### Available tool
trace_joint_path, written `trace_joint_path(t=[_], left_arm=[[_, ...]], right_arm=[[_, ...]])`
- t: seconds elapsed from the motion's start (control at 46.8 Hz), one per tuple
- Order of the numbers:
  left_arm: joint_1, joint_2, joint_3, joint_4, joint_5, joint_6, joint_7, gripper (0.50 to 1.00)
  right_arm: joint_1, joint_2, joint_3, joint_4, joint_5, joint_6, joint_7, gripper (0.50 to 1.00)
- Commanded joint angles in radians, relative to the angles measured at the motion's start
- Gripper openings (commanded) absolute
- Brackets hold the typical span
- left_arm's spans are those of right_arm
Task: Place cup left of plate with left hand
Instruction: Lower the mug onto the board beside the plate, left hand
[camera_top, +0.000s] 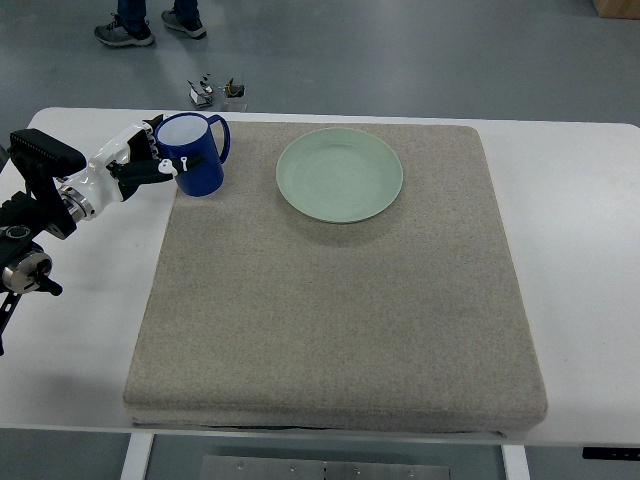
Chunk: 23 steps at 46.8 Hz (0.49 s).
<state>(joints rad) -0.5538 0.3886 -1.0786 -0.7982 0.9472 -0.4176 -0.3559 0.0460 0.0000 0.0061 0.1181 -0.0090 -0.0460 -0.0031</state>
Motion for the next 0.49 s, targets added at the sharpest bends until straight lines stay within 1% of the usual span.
trace_joint_path(t=[0.0, 0.15, 0.214, 0.235, 0.278, 0.321, 0.342, 0.385, 0.471], left_arm=[[0.002, -0.011, 0.002, 0.010, 0.004, 0.000, 0.000, 0.500], [0.005, -0.014, 0.042, 0.016, 0.001, 0.005, 0.000, 0.506], [0.005, -0.014, 0.043, 0.019, 0.001, 0.005, 0.000, 0.516], [0.005, -0.014, 0.043, 0.020, 0.001, 0.005, 0.000, 0.529], [0.005, -0.014, 0.043, 0.022, 0.001, 0.005, 0.000, 0.567], [0.005, -0.014, 0.043, 0.020, 0.001, 0.005, 0.000, 0.619], [0.005, -0.014, 0.043, 0.022, 0.001, 0.005, 0.000, 0.655], [0.005, -0.014, 0.043, 0.022, 0.001, 0.005, 0.002, 0.711], [0.005, -0.014, 0.043, 0.022, 0.001, 0.005, 0.002, 0.846]], right_arm=[[0.000, 0.000, 0.000, 0.000, 0.000, 0.000, 0.000, 0.934], [0.000, 0.000, 0.000, 0.000, 0.000, 0.000, 0.000, 0.934], [0.000, 0.000, 0.000, 0.000, 0.000, 0.000, 0.000, 0.934], [0.000, 0.000, 0.000, 0.000, 0.000, 0.000, 0.000, 0.934], [0.000, 0.000, 0.000, 0.000, 0.000, 0.000, 0.000, 0.934], [0.000, 0.000, 0.000, 0.000, 0.000, 0.000, 0.000, 0.934], [0.000, 0.000, 0.000, 0.000, 0.000, 0.000, 0.000, 0.934], [0.000, 0.000, 0.000, 0.000, 0.000, 0.000, 0.000, 0.934], [0.000, 0.000, 0.000, 0.000, 0.000, 0.000, 0.000, 0.934]])
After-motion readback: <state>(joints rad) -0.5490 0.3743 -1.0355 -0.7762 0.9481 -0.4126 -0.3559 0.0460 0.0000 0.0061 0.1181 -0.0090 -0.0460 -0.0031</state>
